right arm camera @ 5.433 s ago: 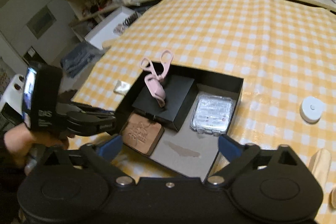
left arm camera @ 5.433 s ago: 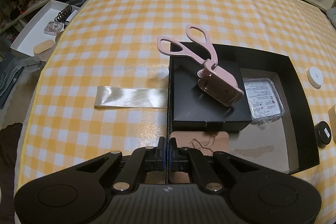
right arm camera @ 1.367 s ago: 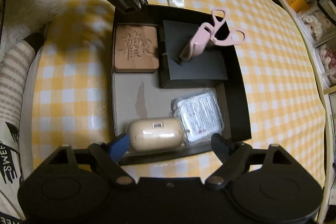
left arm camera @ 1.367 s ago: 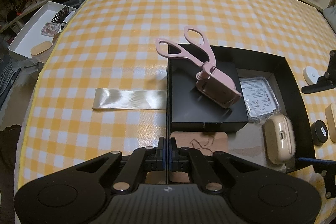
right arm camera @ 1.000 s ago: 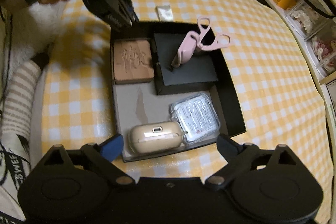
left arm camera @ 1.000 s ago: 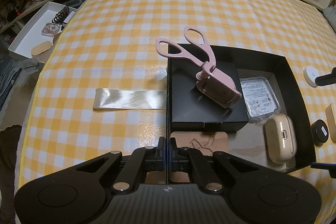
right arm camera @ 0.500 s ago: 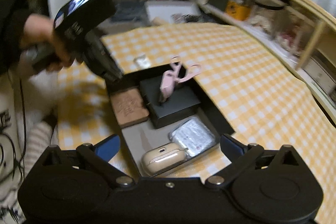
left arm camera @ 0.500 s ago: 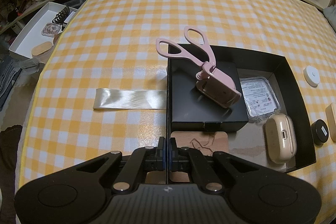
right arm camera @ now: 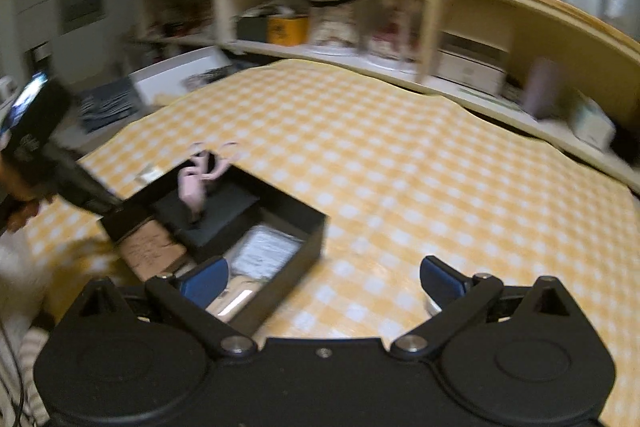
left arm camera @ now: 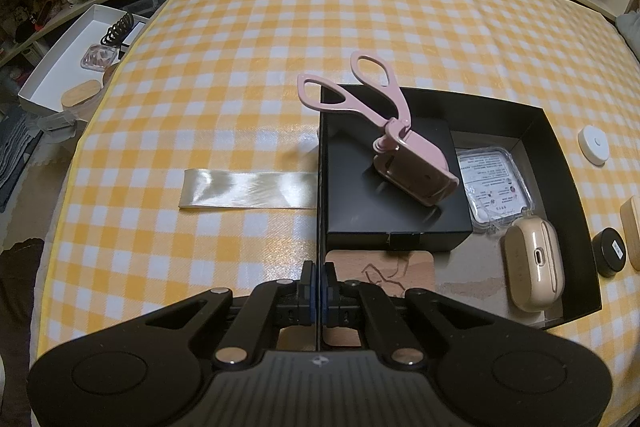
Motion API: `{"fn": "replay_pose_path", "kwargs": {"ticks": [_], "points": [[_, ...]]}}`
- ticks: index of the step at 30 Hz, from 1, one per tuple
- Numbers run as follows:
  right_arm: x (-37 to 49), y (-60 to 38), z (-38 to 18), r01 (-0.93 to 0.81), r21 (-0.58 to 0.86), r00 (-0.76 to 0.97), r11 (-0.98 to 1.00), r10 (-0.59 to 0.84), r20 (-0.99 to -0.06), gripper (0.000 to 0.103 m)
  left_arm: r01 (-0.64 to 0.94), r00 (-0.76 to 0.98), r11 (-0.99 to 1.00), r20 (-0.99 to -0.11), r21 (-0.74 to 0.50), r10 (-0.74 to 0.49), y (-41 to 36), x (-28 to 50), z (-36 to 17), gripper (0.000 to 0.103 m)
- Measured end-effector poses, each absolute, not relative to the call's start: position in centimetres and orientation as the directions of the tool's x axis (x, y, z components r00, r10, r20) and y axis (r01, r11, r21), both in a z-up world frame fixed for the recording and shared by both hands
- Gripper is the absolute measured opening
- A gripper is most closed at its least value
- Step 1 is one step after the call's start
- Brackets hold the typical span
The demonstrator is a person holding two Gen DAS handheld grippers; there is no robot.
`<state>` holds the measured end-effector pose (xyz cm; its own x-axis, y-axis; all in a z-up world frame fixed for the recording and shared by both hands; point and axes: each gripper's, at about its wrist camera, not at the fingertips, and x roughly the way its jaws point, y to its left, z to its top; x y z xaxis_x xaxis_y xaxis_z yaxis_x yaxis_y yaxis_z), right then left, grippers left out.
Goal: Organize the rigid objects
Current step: 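Move the right tool to the light wooden oval block and grasp it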
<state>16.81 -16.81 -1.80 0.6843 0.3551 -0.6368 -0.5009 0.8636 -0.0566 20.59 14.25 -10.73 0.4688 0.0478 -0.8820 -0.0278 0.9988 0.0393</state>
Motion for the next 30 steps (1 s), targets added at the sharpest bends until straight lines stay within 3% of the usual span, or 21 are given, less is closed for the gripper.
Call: {"fn": "replay_pose_path", "kwargs": {"ticks": [7, 18, 21, 23, 30], "points": [[17.9, -19.6, -3.8, -0.308, -0.025, 0.688, 0.951, 0.205, -0.696, 0.103, -0.028, 0.469, 0.999, -0.882, 0.040, 0.048, 14.2, 20.7, -10.8, 0.002], [20.4, -22.9, -7.4, -0.110, 0.022, 0.560, 0.994, 0.080, -0.824, 0.101, -0.028, 0.469, 0.999, -0.882, 0.039, 0.048, 14.3, 20.7, -10.8, 0.002], [21.1, -23.8, -8.2, -0.063, 0.040, 0.521, 0.997, 0.067, -0.851, 0.089, -0.027, 0.469, 0.999, -0.882, 0.040, 0.048, 14.3, 20.7, -10.8, 0.002], [21.3, -24.5, -8.5, -0.010, 0.044, 0.520, 0.999, 0.043, -0.853, 0.075, -0.028, 0.469, 0.999, -0.882, 0.039, 0.048, 14.2, 20.6, -10.8, 0.002], [22.3, -24.4, -10.1, 0.014, 0.033, 0.455, 0.999, 0.023, -0.890, 0.064, -0.027, 0.469, 0.999, -0.882, 0.040, 0.049, 14.3, 20.6, -10.8, 0.002]]}}
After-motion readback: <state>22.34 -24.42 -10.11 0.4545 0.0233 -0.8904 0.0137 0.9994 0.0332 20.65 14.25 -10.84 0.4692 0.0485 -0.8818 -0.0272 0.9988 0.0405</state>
